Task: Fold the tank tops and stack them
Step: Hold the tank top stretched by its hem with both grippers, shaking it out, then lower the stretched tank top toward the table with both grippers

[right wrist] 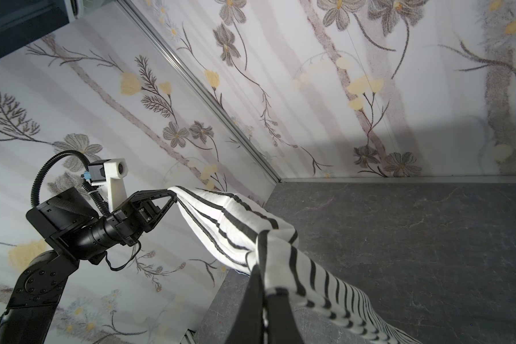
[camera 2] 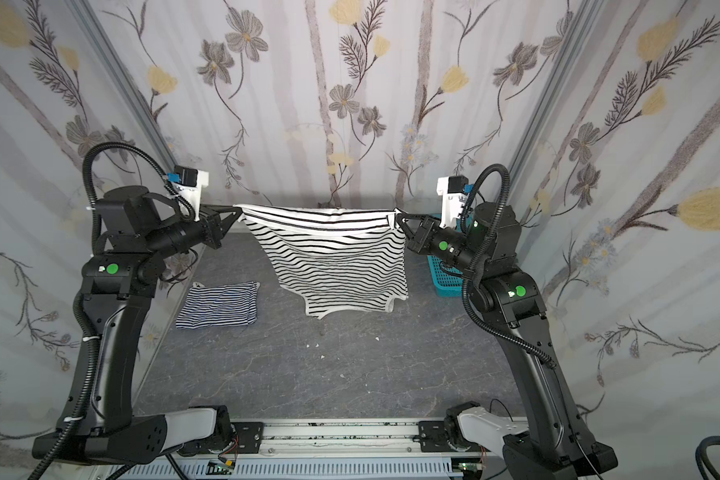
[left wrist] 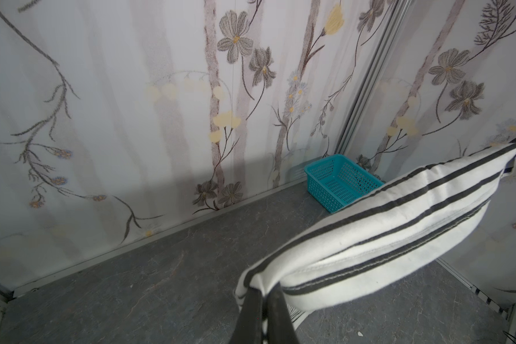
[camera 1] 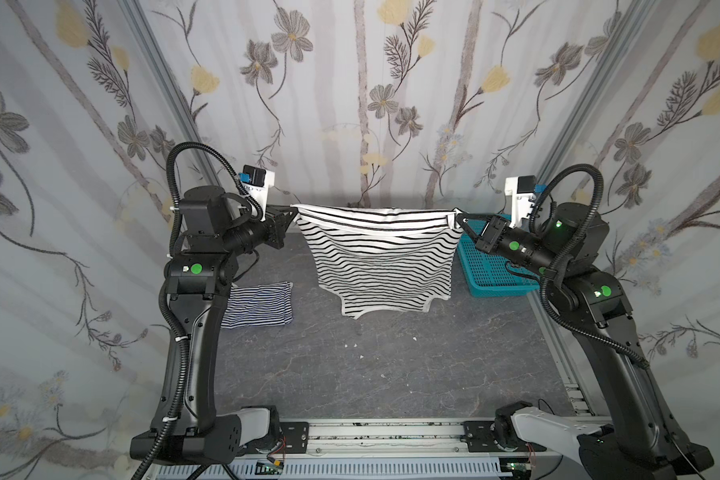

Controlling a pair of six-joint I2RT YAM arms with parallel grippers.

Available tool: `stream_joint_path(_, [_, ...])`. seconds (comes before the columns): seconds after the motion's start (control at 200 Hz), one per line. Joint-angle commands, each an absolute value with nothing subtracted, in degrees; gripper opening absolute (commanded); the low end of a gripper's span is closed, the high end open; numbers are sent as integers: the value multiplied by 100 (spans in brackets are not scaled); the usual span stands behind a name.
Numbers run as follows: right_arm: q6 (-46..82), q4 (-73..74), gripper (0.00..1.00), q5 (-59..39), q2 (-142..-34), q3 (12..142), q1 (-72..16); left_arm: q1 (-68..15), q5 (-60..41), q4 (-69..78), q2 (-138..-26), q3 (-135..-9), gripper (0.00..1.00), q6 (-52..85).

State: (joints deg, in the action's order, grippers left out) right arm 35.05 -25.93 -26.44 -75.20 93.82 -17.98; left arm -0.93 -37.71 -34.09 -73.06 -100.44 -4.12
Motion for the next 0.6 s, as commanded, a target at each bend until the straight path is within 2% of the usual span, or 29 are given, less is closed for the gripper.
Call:
stream_joint_path(0.0, [3488,-2518,0,-2688,-7539,9631,-1786,-93,-3881,-3164,-7307,-10322,0,-176])
stream_joint_path(0.31, [3612,-2459,0,-3094,-7027,9598,-1808,-92,-4135,-3176,-7230,-10579,0,188])
stream_joint_path(0.595, [3656,-2670,0,-3238,-6445,9512,-1825,-53,-4453,-3510,-6578,-10558,0,435])
